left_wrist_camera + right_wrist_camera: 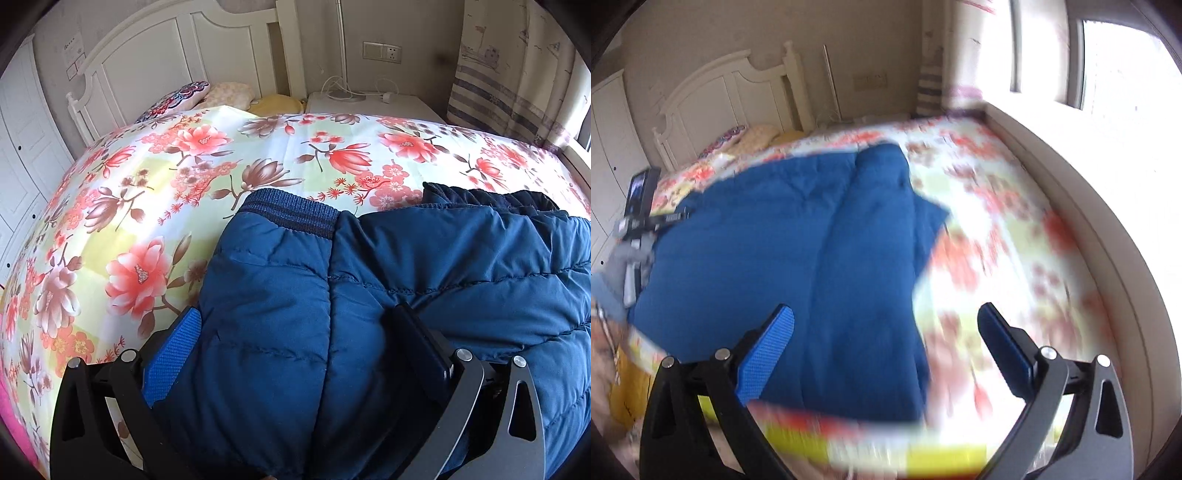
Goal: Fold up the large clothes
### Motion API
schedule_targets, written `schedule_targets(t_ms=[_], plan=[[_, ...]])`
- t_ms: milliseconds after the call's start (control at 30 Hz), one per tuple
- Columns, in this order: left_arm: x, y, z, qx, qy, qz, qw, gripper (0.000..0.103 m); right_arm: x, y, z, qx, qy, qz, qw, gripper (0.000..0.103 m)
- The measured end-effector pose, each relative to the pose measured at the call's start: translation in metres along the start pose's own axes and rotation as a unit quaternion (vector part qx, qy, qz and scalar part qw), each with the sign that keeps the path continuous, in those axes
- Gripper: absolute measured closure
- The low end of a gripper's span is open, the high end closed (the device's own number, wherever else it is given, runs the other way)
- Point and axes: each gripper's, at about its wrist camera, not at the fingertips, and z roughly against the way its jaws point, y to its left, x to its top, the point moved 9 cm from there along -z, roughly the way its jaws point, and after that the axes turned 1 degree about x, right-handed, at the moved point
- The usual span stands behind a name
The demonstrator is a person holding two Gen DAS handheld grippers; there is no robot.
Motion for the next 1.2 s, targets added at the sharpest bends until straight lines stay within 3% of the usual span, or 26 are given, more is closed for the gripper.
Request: schedule_targets(t_ms=[133, 233, 400, 533, 600, 733, 767, 900, 1000, 1100, 1200], plan=[[0.002, 0.0, 0.001, 0.009, -0.005, -0.006, 0.9999, 0.004, -0.068, 0.013, 0.009, 0.066, 0.049, -0.03, 0.996, 0.004], [0.002, 0.0, 0.002, 0.008, -0.006, -0.004, 0.9999, 0.004, -0.081, 0.022, 0.004, 0.099, 0.038, -0.06, 0.993, 0.004], [0.002, -0.001, 0.003, 0.018, -0.012, -0.007, 0.9997, 0.004, -0.046, 0.041, -0.022, 0.141, 0.019, -0.095, 0.985, 0.003], [0.002, 0.0, 0.005, 0.026, -0.015, -0.01, 0.9995, 0.004, -0.003, 0.052, -0.06, 0.125, 0.013, -0.144, 0.982, 0.003], [0.003, 0.0, 0.005, 0.03, -0.018, -0.01, 0.9993, 0.004, 0.017, 0.044, -0.073, 0.112, -0.01, -0.181, 0.977, 0.004], [0.003, 0.006, 0.007, 0.039, -0.022, 0.002, 0.999, 0.004, 0.036, 0.041, -0.072, 0.111, -0.077, -0.177, 0.975, 0.056], [0.004, 0.006, 0.01, 0.041, -0.028, 0.001, 0.9988, 0.004, 0.038, 0.042, -0.064, 0.108, -0.094, -0.16, 0.977, 0.063], [0.016, -0.006, 0.051, 0.059, -0.098, -0.022, 0.9931, 0.004, 0.037, 0.047, -0.044, 0.087, -0.13, -0.1, 0.983, 0.068], [0.022, -0.044, 0.094, 0.006, -0.135, -0.036, 0.9902, 0.004, 0.034, 0.048, -0.041, 0.088, -0.137, -0.1, 0.982, 0.068], [0.03, -0.088, 0.09, 0.025, -0.114, -0.093, 0.9888, 0.004, 0.035, 0.048, -0.034, 0.086, -0.148, -0.099, 0.98, 0.068], [0.034, -0.121, 0.043, 0.058, -0.068, -0.118, 0.989, 0.004, 0.036, 0.054, -0.02, 0.083, -0.163, -0.087, 0.979, 0.069]])
